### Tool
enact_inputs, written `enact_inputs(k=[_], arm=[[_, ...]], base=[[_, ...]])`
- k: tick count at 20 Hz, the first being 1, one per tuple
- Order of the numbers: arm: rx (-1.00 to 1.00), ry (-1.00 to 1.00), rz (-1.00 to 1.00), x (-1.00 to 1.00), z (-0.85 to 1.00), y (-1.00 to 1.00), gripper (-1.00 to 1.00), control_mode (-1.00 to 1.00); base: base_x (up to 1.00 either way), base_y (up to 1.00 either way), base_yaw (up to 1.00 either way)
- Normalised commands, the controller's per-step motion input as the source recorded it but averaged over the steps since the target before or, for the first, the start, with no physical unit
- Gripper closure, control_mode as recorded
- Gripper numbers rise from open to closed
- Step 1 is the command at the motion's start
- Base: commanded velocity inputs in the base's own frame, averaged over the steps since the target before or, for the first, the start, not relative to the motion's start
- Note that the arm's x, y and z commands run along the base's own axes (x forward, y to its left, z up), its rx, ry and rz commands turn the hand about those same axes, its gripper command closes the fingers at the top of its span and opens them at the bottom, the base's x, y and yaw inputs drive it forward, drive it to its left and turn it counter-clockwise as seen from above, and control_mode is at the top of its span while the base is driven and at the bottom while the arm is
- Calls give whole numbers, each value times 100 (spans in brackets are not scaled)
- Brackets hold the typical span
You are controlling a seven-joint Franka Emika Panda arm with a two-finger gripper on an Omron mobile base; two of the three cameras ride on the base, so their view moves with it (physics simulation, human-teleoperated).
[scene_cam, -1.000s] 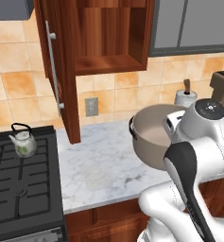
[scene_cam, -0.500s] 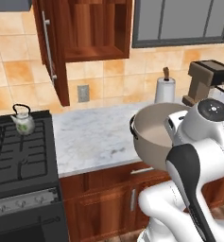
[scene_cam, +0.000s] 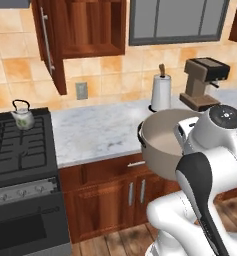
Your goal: Pick the kettle from the cabinet and place it on a stove burner. Then pick the pot from the counter and place it on another stove burner. Finally, turn both burners on.
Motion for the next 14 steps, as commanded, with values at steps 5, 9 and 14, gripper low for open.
enact_inputs(k=[5,9,14], arm=[[0,0,0,0,0,0,100,100],[0,0,0,0,0,0,100,100],[0,0,0,0,0,0,100,100]], base=[[-52,19,-5],[-40,36,-7],[-32,46,-9]])
